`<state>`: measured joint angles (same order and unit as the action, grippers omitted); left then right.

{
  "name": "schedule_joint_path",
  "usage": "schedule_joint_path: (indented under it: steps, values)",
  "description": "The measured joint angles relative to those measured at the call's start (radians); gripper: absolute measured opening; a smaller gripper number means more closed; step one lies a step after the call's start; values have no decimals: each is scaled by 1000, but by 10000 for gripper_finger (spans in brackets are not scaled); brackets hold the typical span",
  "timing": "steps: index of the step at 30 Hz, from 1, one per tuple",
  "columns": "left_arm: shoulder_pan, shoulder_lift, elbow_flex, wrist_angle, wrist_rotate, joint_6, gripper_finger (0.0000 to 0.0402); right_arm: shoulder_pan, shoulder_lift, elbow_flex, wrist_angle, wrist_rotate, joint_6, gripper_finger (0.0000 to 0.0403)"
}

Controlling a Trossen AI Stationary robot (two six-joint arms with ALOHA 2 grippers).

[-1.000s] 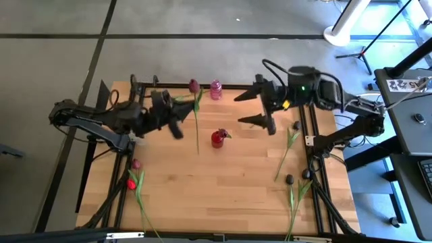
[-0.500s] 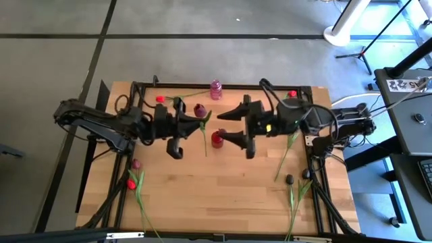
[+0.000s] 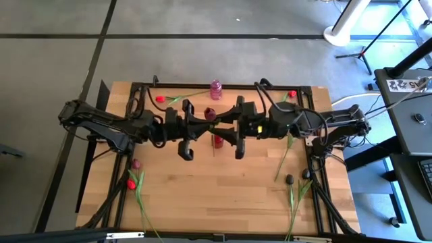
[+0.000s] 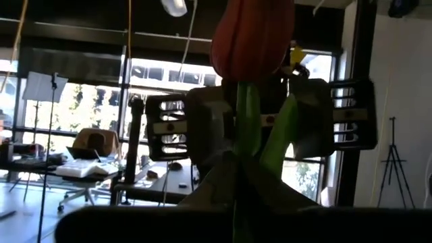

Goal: Sort flowers into vase by color
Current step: Put the top dark red flower into the red vase

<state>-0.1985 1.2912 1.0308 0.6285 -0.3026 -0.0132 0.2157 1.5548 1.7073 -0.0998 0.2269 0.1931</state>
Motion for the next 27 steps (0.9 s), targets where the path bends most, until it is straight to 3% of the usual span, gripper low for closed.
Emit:
schedule_joint_path:
  steps: [4, 9, 11, 19, 27]
  values:
    - [2, 0, 0, -4, -1, 0, 15, -4, 13, 0, 14, 4, -41, 135]
    - [1, -1, 0, -27, -24, -1, 38, -15, 15, 0, 6, 21, -44, 36]
    - [-6, -9, 0, -69, -43, -2, 51, -15, 15, 0, 0, 34, -45, 13]
    - [-83, -217, -1, -434, -133, -35, 107, -13, -29, 3, -19, 40, -46, 8]
    - [-144, -458, -1, -925, -160, -334, 111, 47, -79, 2, -145, 158, -134, 7]
